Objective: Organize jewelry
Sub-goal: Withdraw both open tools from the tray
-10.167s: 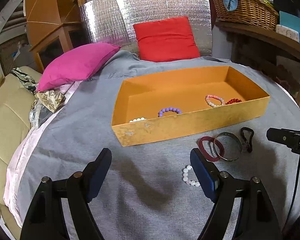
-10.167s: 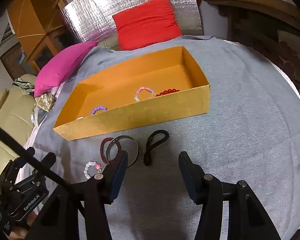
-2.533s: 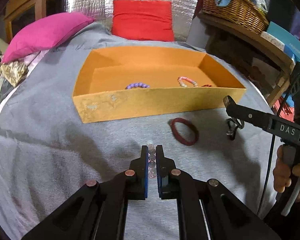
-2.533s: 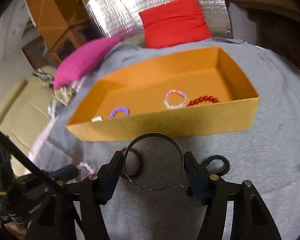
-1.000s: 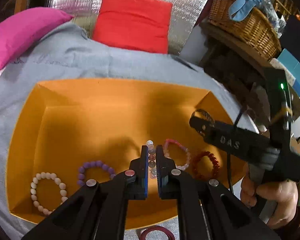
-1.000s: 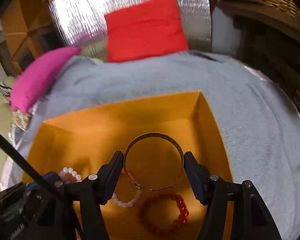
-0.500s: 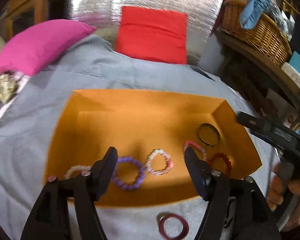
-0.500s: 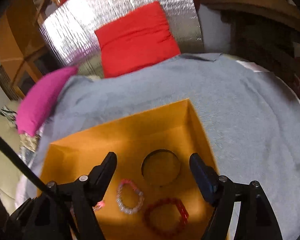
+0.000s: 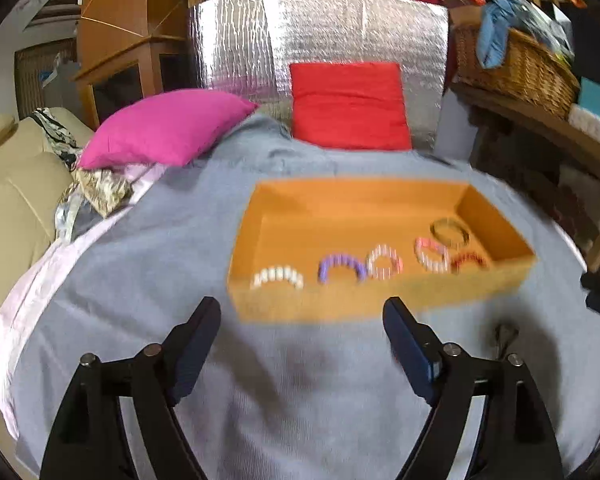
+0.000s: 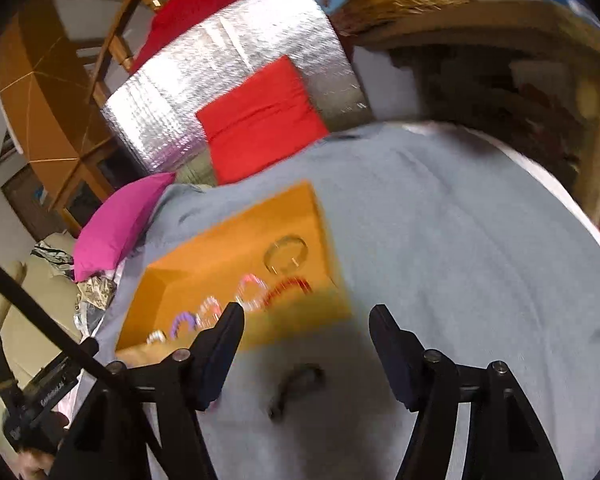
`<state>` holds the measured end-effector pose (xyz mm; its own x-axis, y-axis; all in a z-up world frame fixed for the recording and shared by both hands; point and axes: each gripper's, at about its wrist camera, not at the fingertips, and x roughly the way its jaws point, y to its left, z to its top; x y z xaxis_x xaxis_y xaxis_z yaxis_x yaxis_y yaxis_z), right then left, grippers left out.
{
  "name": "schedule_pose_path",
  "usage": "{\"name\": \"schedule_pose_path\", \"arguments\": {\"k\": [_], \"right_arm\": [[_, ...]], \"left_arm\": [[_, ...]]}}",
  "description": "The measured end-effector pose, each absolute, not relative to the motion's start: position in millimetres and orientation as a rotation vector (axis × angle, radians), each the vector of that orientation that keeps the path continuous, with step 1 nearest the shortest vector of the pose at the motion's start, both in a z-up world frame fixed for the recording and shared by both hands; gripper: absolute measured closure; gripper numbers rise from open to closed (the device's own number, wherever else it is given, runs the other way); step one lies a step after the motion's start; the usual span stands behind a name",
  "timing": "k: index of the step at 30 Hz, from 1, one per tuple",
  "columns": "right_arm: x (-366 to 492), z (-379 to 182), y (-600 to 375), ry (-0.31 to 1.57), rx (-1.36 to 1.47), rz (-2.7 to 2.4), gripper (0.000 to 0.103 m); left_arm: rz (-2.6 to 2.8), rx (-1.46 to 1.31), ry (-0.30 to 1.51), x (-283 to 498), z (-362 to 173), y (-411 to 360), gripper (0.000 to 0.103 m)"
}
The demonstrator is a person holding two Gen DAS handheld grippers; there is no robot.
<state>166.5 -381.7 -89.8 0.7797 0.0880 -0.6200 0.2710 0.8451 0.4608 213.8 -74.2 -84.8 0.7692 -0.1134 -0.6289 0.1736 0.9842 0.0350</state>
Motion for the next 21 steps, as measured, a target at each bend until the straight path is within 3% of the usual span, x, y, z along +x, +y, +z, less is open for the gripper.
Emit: {"name": "schedule_pose_path", "arguments": {"k": [4, 21], "right_arm": [[155, -105, -380, 0.721, 0.632, -0.077, 0.035], [191, -132, -332, 0.907, 0.544, -0.051, 0.035]], "left_arm": [[-0.184, 0.115, 0.758, 204, -103, -78, 0.018], [-0.177, 0.176, 0.73, 217, -107, -94, 0.018]]}}
